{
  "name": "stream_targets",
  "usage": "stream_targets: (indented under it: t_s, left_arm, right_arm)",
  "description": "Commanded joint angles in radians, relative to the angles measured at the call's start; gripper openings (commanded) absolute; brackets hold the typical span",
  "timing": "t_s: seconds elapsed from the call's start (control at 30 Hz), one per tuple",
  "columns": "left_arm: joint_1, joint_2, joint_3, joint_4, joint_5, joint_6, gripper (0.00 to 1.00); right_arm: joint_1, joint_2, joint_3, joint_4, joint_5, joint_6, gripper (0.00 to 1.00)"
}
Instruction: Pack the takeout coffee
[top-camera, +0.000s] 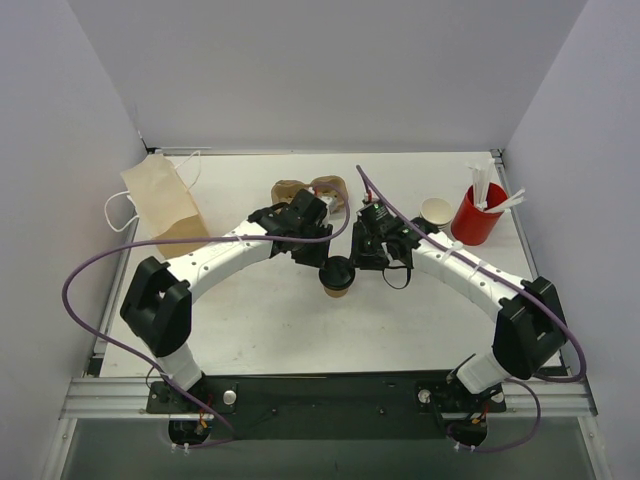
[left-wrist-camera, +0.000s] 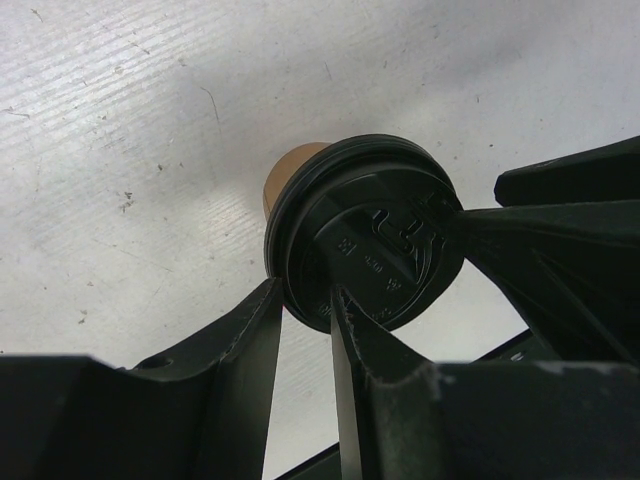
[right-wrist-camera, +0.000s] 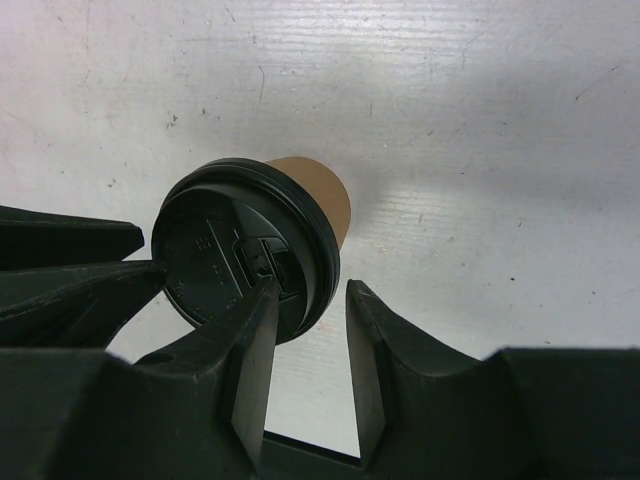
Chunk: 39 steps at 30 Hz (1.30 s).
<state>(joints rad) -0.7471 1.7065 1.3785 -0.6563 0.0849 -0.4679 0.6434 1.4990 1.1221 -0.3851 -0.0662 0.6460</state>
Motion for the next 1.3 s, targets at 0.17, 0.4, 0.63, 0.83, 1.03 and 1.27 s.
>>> stream_targets:
  t_s: [0.17, 0.4, 0.63, 0.83, 1.03, 1.27]
  left_arm:
    - [0.006, 0.021, -0.016, 0.047, -0.004, -0.006, 0.36]
    - [0.006, 0.028, -0.03, 0.061, -0.002, -0.011, 0.34]
    - [0.005, 0.028, -0.03, 0.064, -0.001, -0.012, 0.33]
    - [0.003, 0.027, -0.032, 0.069, -0.001, -0.014, 0.33]
    - [0.003, 0.028, -0.056, 0.081, 0.004, -0.023, 0.33]
    - [0.002, 0.027, -0.085, 0.089, -0.008, -0.037, 0.32]
  right_arm:
    - [0.018, 0.032, -0.007, 0.014, 0.025, 0.017, 0.28]
    - [0.019, 0.036, -0.027, 0.035, 0.016, 0.029, 0.26]
    - [0.021, 0.038, -0.041, 0.041, 0.016, 0.037, 0.23]
    - [0.022, 0.04, -0.067, 0.074, -0.014, 0.058, 0.2]
    - [0.022, 0.037, -0.114, 0.103, -0.009, 0.081, 0.18]
    - [0.022, -0.008, -0.215, 0.179, 0.006, 0.116, 0.18]
